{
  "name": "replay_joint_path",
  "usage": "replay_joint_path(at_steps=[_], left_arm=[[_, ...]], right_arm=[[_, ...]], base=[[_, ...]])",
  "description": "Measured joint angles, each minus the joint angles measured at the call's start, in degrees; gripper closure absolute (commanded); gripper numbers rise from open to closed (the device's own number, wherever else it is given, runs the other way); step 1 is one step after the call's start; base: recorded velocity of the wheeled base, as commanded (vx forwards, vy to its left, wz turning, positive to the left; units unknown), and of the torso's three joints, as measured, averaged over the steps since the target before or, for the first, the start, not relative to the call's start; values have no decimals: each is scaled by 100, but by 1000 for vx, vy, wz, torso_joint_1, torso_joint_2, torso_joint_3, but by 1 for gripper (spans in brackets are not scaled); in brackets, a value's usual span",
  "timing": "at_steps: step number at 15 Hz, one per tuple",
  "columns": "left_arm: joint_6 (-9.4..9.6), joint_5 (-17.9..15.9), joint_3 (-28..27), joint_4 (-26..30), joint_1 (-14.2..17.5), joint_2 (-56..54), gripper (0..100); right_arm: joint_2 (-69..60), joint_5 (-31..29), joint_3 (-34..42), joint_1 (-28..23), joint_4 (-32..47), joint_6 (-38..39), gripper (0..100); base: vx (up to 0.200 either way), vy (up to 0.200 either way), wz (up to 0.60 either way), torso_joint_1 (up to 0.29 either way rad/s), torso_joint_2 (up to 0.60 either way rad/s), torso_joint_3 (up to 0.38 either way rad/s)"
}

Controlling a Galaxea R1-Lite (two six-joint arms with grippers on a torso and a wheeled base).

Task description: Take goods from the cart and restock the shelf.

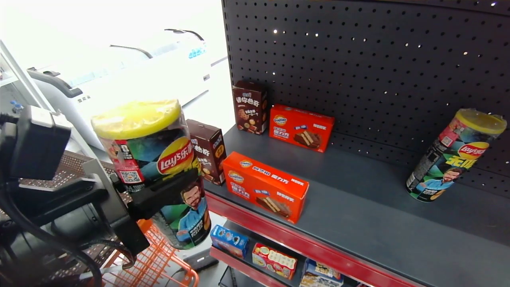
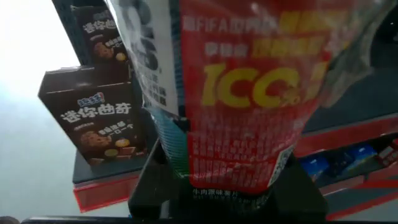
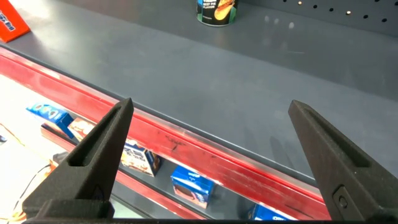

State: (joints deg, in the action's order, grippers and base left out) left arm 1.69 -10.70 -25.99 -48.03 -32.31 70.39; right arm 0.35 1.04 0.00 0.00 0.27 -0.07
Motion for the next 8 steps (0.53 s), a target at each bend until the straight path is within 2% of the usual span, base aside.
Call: replay_joint_path(at_steps=[1, 2, 4, 8], left_arm=[[-223, -71, -44, 312, -160, -38, 100], [-358, -199, -63, 514, -286, -79, 100], [-396, -492, -71, 510, -357, -154, 100], [-393, -557, 61, 464, -400, -204, 100]], right_arm=[[0, -2, 0, 2, 0, 0, 0], [0, 5, 0, 2, -2, 0, 0], [0, 7, 0, 2, 0, -4, 0], [0, 18, 0, 0, 5, -9, 0]], base=[[0, 0, 0, 0, 0, 0], [0, 0, 0, 0, 0, 0], [0, 0, 0, 0, 0, 0], [0, 0, 0, 0, 0, 0]])
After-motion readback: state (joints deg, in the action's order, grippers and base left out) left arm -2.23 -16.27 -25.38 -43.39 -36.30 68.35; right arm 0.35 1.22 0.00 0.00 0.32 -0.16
